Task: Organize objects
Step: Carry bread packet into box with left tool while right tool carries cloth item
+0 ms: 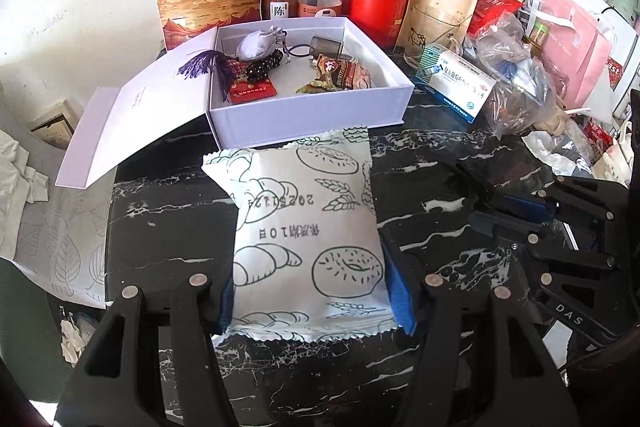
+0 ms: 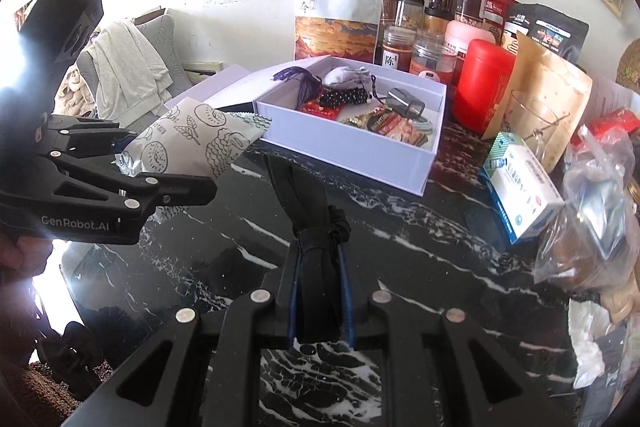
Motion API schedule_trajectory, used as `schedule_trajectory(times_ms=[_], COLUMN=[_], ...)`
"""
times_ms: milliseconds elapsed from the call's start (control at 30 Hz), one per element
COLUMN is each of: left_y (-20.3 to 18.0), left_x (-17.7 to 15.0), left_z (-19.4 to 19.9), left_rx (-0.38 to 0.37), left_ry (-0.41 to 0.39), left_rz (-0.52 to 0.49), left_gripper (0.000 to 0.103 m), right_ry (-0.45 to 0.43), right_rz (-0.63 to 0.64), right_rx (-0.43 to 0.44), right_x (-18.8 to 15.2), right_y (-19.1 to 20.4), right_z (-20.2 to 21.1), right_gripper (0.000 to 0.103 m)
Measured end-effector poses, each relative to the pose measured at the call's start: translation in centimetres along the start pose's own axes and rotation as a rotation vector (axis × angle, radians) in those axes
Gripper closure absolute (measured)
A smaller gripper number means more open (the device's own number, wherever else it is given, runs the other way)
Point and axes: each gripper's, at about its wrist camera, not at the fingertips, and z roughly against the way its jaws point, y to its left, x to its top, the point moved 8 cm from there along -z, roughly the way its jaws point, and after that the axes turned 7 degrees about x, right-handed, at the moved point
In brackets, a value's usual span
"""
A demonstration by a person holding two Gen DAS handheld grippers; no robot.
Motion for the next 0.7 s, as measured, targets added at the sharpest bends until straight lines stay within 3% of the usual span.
schedule_trajectory(times_ms=[700], left_y=[2.0], left_x=[9.2], left_z=[-2.1], left_rx=[0.021], left_ry=[-0.055], left_rz=[-0.022], left_gripper=[0.045], right_ry=[-0.044], right_rz=[0.035], right_rx=[0.038], right_x=[7.4], right_y=[-3.1], right_z=[-2.2], right_gripper=[0.087])
